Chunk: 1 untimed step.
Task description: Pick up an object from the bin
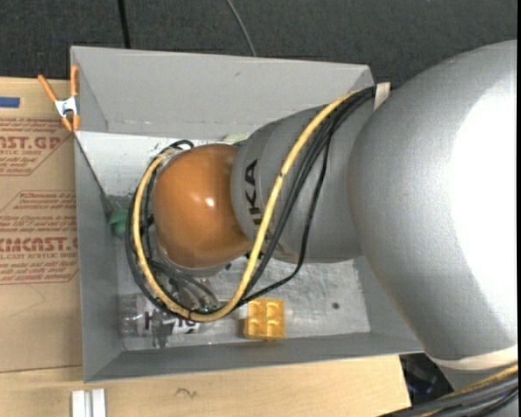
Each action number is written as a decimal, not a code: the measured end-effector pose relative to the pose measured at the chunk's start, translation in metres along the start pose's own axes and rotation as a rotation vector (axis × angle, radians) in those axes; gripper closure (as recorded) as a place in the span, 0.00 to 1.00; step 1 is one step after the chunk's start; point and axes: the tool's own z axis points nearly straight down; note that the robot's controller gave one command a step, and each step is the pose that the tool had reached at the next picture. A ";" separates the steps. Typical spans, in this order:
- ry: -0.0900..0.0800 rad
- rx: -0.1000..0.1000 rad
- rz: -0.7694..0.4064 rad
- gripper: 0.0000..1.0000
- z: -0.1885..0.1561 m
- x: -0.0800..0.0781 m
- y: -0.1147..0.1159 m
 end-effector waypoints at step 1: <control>0.000 0.000 -0.074 0.00 -0.002 0.003 -0.013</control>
Offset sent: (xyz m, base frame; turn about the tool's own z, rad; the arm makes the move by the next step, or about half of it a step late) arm 0.0005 0.0028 -0.0621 0.1796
